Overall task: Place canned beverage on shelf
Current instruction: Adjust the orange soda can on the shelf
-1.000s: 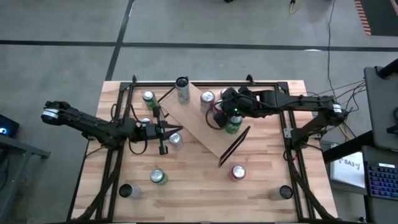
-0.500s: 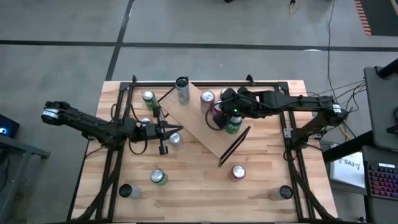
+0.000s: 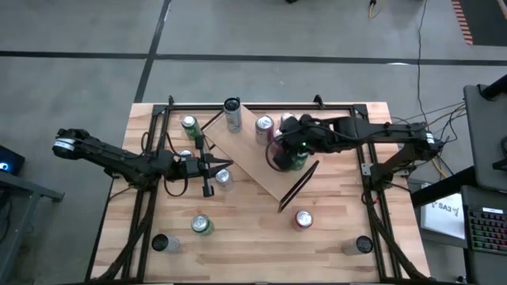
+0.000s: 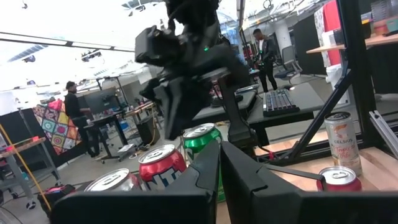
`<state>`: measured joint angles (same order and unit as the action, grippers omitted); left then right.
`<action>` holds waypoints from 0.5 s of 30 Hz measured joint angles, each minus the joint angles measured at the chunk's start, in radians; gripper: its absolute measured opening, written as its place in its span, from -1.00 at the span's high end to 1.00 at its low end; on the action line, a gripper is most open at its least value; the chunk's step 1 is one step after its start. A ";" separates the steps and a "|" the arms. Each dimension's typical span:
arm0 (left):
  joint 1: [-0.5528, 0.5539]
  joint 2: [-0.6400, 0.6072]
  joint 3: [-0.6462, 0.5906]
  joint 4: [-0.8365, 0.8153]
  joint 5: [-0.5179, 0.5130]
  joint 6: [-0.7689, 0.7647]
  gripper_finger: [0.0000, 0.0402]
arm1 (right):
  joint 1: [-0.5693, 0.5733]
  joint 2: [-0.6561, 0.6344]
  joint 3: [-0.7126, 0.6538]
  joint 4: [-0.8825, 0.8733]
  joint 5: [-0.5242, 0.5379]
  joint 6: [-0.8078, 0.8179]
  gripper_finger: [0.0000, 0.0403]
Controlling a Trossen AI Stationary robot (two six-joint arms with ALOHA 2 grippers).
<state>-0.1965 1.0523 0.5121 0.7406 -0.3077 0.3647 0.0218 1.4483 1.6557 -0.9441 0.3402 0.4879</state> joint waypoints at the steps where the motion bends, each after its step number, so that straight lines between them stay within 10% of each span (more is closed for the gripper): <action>1: 0.000 0.000 0.000 0.000 0.000 0.000 1.00 | 0.008 0.000 0.006 -0.003 -0.016 0.006 0.94; 15: 0.000 0.000 0.000 0.000 0.000 0.000 1.00 | 0.144 0.002 0.026 -0.154 -0.113 0.163 0.94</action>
<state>-0.1963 1.0523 0.5121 0.7406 -0.3077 0.3649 0.1659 1.4505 1.6814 -1.0983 0.2268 0.6512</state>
